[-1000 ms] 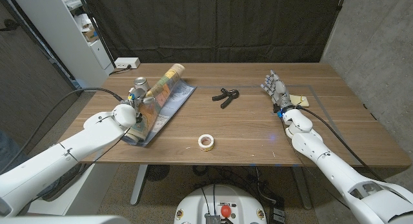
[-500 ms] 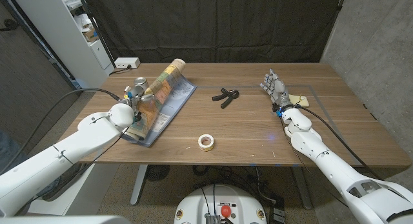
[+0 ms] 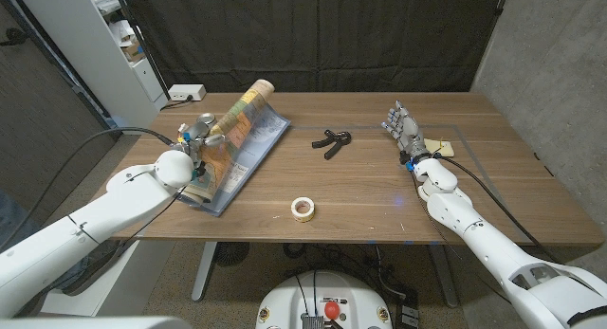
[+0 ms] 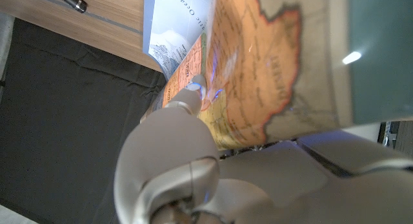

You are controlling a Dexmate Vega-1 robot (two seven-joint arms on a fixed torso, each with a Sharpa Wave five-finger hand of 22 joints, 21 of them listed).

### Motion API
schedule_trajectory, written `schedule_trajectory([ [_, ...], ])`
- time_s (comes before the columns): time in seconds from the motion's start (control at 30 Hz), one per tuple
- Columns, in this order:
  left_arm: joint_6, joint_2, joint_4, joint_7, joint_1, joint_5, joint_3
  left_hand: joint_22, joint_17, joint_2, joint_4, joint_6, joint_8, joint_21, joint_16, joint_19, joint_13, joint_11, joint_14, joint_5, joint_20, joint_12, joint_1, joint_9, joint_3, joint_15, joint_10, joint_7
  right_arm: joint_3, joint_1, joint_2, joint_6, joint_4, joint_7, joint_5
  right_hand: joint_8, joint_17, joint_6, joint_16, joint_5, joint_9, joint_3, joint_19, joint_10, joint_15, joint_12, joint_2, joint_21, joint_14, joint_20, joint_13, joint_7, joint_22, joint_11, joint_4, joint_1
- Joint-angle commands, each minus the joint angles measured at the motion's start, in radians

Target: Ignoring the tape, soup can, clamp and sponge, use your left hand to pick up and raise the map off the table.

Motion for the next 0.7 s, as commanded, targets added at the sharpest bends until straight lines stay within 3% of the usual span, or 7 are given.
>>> schedule_trajectory([
  [0.03, -0.024, 0.019, -0.043, 0.011, 0.045, -0.013, -0.051, -0.001, 0.002, 0.018, 0.022, 0.087, 0.005, 0.009, 0.003, 0.003, 0.005, -0.002, 0.005, 0.001, -0.001, 0.003, 0.011, 0.045, 0.02, 0.001, 0.005, 0.001, 0.0, -0.001, -0.007, -0.001, -0.013, -0.004, -0.004, -0.003, 0.005, 0.01, 0.005, -0.005, 0.003, -0.002, 0.003, 0.009, 0.0, 0.0, 0.006, -0.001, 0.012, 0.003, 0.003, 0.0, 0.003, 0.001, 0.001, 0.001],
  [0.7, -0.023, 0.054, -0.096, -0.006, 0.075, -0.009, -0.095, -0.002, 0.004, 0.008, 0.03, 0.076, 0.005, 0.013, -0.001, -0.003, 0.015, -0.001, 0.004, -0.004, 0.005, -0.004, -0.005, 0.055, 0.012, 0.004, -0.001, -0.001, 0.007, -0.015, -0.017, -0.001, -0.033, -0.009, 0.0, -0.002, 0.005, 0.012, 0.005, -0.004, 0.003, -0.002, 0.004, 0.011, -0.002, 0.0, 0.008, 0.0, 0.013, 0.002, 0.003, 0.001, 0.003, 0.001, 0.0, 0.002],
])
